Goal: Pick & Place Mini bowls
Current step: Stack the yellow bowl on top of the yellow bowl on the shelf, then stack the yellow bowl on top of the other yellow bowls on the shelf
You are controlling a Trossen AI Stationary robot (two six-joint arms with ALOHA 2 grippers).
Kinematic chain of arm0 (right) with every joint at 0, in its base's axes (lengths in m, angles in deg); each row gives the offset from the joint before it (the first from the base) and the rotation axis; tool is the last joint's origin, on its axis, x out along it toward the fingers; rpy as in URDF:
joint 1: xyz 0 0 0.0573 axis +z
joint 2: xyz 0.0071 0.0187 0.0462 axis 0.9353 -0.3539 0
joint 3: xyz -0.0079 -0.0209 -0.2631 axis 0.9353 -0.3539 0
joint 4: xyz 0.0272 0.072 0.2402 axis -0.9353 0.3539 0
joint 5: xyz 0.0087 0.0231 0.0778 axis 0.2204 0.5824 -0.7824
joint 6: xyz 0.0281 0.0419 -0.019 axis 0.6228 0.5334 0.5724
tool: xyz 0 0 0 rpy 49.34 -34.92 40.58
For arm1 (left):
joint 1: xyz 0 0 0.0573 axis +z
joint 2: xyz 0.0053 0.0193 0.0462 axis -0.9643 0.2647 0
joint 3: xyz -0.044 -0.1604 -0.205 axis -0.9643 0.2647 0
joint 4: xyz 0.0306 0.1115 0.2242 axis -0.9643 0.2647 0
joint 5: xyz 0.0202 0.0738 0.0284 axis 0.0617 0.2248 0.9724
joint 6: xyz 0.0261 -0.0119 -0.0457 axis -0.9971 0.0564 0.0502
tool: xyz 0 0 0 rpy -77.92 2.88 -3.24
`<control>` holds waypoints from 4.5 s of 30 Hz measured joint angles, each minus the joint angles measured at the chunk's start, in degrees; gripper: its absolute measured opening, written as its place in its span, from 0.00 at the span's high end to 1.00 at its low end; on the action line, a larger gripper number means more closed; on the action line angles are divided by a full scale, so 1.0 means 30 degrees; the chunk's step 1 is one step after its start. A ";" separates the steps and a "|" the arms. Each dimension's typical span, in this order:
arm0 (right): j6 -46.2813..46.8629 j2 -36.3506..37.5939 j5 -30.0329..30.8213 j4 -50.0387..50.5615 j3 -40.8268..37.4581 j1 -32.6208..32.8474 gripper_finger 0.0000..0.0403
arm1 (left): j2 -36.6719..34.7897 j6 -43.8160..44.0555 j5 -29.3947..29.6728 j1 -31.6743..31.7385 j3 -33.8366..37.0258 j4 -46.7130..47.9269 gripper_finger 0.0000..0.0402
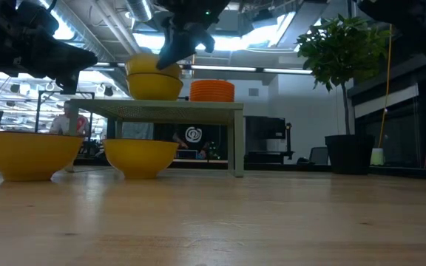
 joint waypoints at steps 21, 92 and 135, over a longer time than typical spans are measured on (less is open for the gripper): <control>0.0707 -0.0110 0.0545 -0.0100 -0.0008 -0.0212 0.68 | -0.0001 0.0000 0.0000 -0.0001 -0.0001 0.0000 0.91; 0.9603 -0.0147 0.7686 -1.3016 -1.3174 0.6150 0.56 | -0.0002 0.0000 0.0000 -0.0005 0.0001 0.0000 0.91; 0.9623 -0.0889 0.0901 -0.9904 -1.0736 0.6868 0.96 | -0.0001 0.0000 0.0000 -0.0005 -0.0004 0.0002 0.91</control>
